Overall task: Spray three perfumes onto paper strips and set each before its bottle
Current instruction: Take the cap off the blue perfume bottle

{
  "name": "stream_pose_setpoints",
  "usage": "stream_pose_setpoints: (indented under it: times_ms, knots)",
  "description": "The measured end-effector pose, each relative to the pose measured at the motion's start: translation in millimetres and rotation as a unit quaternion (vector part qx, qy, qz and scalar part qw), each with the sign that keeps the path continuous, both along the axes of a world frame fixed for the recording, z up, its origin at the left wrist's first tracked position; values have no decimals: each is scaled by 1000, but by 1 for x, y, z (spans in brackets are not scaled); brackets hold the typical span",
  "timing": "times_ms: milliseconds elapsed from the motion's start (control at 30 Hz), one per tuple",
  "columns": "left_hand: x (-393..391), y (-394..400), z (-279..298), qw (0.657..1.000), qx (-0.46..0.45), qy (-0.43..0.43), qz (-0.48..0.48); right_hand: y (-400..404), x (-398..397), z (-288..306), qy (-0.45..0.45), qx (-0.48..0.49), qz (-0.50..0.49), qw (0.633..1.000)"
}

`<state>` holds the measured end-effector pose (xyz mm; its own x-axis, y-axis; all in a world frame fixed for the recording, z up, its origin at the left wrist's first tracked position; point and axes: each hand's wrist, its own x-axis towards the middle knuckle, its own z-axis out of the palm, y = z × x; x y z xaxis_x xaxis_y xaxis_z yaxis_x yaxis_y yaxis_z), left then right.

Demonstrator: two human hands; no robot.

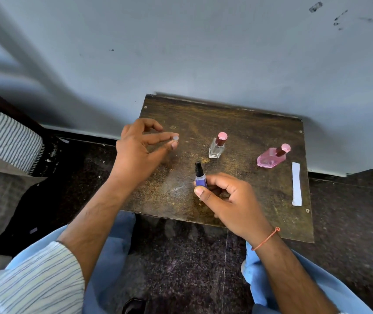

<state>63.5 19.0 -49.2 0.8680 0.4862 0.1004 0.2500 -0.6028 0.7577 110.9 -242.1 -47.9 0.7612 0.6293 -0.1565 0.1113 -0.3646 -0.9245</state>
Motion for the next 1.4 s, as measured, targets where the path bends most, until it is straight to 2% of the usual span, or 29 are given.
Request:
stream_pose_setpoints:
  times_ms: [67, 300, 933, 1100, 1267, 1400]
  knots:
    - [4, 11, -5, 999, 29, 23, 23, -1, 1, -2, -6, 1, 1, 1000]
    - [15, 29, -23, 995, 17, 83, 45, -4, 3, -3, -11, 5, 15, 1000]
    - [8, 36, -30, 992, -24, 110, 50, -5, 9, 0, -32, 28, -18, 999]
    - [2, 34, -10, 992, -11, 127, 16, -3, 8, -6, -88, -27, 13, 996]
    - [-19, 11, 36, 986, 27, 165, -13, 2, 7, -12, -110, -57, 48, 991]
    - [-63, -37, 49, 994, 34, 92, -50, 2, 9, -16, -109, -66, 44, 991]
